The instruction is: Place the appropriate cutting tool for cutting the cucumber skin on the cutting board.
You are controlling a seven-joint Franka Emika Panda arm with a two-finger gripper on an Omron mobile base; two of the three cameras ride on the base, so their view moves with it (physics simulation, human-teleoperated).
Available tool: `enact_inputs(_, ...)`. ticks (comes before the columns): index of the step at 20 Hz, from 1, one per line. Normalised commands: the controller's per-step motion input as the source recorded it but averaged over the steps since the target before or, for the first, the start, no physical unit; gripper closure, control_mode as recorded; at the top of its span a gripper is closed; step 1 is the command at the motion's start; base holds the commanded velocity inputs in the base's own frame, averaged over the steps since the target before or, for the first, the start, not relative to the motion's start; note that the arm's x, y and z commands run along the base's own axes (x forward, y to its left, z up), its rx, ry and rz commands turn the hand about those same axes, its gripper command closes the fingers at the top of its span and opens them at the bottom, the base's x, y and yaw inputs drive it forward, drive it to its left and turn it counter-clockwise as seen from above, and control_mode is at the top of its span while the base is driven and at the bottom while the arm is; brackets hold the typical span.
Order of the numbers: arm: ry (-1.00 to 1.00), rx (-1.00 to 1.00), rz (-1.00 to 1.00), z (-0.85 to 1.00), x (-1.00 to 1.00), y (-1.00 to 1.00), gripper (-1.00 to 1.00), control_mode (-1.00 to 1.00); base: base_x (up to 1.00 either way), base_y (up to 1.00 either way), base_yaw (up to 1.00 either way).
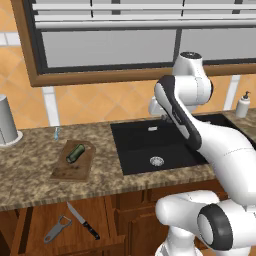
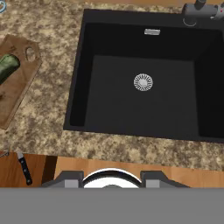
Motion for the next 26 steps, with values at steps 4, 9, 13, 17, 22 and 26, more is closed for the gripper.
enact_inputs(4, 0.00, 0.01, 0.00, -0.07, -0.64, 0.02, -1.00, -1.00, 0.00, 0.00, 0.00)
enact_inputs(9, 0.01, 0.01, 0.00, -0.38, -1.00, 0.72, -1.00, -1.00, 0.00, 0.00, 0.00)
enact_inputs(13, 0.09, 0.00, -0.07, -0.55, -0.80, 1.00, -1.00, -1.00, 0.00, 0.00, 0.00)
enact_inputs(17, 0.06, 0.09, 0.00, -0.62, -0.94, 1.00, -1.00, -1.00, 0.00, 0.00, 0.00)
enact_inputs(22, 0.05, 0.00, 0.00, -0.90, -0.26, 1.00, -1.00, -1.00, 0.00, 0.00, 0.00)
enact_inputs(26, 0.07, 0.00, -0.03, -0.84, 0.27, 1.00, -1.00, -1.00, 0.00, 0.00, 0.00)
